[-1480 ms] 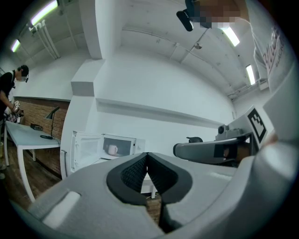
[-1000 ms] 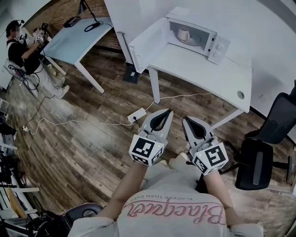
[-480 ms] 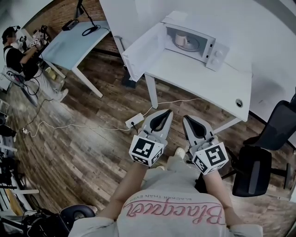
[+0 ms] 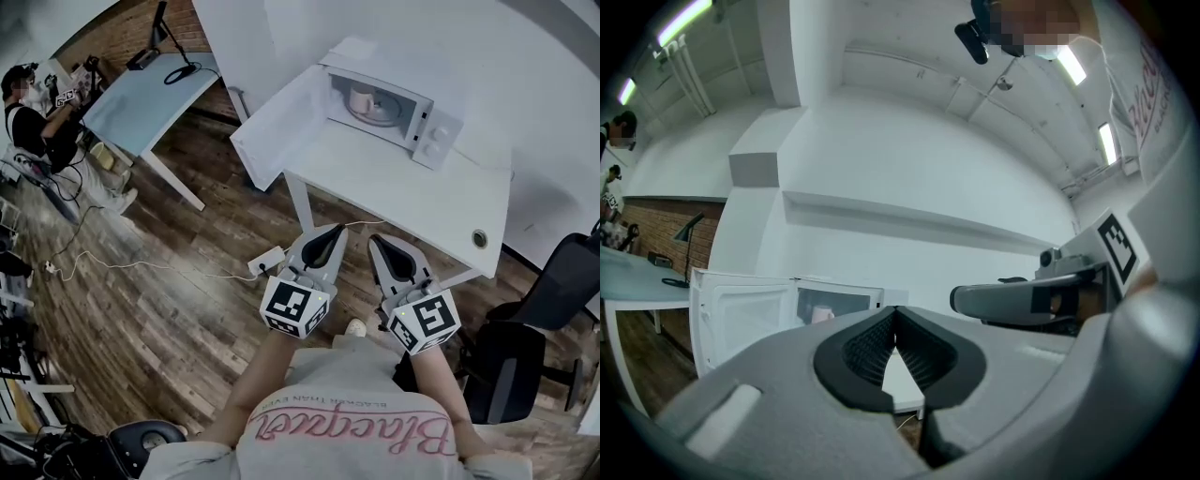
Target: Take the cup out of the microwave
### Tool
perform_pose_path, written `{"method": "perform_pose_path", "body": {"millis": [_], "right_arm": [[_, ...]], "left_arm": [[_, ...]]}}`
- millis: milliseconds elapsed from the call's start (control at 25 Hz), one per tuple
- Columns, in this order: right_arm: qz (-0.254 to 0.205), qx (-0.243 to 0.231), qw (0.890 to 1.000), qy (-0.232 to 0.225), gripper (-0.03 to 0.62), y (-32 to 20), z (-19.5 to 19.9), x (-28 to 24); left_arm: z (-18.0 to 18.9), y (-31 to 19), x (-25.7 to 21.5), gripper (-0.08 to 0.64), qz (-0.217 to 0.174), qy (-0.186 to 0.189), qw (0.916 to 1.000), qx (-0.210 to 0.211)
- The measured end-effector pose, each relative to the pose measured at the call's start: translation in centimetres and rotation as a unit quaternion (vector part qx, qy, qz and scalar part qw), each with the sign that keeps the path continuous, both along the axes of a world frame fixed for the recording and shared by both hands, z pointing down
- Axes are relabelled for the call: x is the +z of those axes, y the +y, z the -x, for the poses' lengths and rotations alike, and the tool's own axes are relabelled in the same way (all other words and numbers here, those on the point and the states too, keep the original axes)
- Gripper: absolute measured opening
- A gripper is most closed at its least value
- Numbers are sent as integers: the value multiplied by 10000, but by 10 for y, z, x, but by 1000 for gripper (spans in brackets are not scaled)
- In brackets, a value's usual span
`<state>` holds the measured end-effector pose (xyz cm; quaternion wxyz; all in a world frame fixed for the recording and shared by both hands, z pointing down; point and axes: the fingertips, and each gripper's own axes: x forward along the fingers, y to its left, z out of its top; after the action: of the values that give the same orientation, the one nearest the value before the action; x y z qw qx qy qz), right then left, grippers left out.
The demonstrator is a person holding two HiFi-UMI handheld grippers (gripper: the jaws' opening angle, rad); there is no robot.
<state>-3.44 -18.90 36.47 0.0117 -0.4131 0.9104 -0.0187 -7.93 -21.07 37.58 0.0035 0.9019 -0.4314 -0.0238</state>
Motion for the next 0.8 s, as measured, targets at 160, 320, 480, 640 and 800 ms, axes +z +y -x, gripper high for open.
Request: {"method": "perform_pose_path", "body": {"millis": [160,320,480,640,800], "right_arm": [[1,-50,10000,-33,12,-23,-17,-3],[53,-111,9999,-55,14,-43,-34,0],[81,-201,9997,-87,12,-57,-47,1],[88,-219,9996,-125,12,-69,-57,1],[124,-232,9996,-129,12,-78,-65,5]], "left_arm": [[-19,-20,-4,5,-16,-3,10000,-32],[-36,-40,-3,5,-8,-18,9999,-113],[-50,-53,-4,5,-13,-57,9998,-187],[-58,-63,-2,5,22,-65,9997,-219],[-67,-69,-1,5,21,-90,9997,-225]]}}
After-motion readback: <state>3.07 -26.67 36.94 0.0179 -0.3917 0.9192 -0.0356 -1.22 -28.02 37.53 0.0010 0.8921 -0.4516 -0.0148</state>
